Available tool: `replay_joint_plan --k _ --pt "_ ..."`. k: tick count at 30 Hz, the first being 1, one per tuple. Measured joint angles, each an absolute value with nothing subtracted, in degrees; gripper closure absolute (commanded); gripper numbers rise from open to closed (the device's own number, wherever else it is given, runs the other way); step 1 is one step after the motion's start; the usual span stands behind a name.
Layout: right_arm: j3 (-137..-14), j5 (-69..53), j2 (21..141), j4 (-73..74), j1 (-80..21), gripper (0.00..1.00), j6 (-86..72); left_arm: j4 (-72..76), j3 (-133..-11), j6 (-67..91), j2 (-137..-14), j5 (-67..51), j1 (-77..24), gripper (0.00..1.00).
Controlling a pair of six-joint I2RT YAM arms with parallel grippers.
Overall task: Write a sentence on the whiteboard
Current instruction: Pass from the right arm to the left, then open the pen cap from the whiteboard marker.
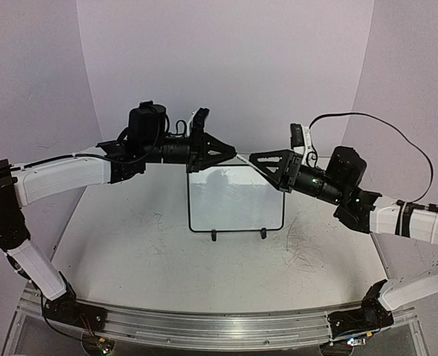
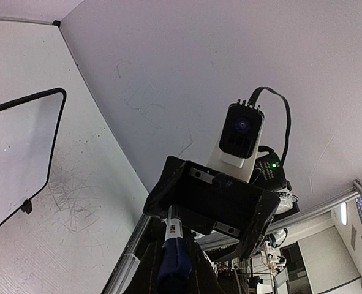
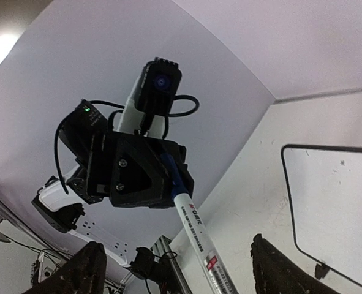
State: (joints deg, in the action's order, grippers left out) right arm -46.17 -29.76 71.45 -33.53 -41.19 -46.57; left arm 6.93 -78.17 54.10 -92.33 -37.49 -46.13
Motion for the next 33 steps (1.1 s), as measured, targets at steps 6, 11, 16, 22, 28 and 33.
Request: replay_joint_plan --k 6,11,16,22,28,33 --pt "-45.8 -31.3 71.9 -42.0 -41.2 0.37 -50.9 9.6 -78.4 55.7 -91.2 -37.8 -46.1 1.0" --pt "-45.6 -32.6 72.6 -47.1 -41.2 0.46 -53.1 12.3 -78.3 57.2 -90.4 -37.9 -46.2 1.0" --pt "-45.6 -33.0 74.1 -50.6 -41.2 0.55 -54.3 15.4 -77.6 59.3 -90.4 -37.8 -46.2 1.0" --pt "-45.6 -33.7 77.8 -54.1 -41.2 0.71 -55.2 17.3 -76.4 61.4 -90.4 -37.7 -46.3 1.0" --pt "-46.5 -34.2 80.5 -56.6 -41.1 0.74 -55.8 18.5 -75.6 62.5 -90.4 -37.2 -46.4 1.0" --pt "-46.5 -33.8 80.6 -59.5 -41.2 0.81 -56.2 20.0 -75.2 63.3 -90.4 -37.3 -46.5 1.0"
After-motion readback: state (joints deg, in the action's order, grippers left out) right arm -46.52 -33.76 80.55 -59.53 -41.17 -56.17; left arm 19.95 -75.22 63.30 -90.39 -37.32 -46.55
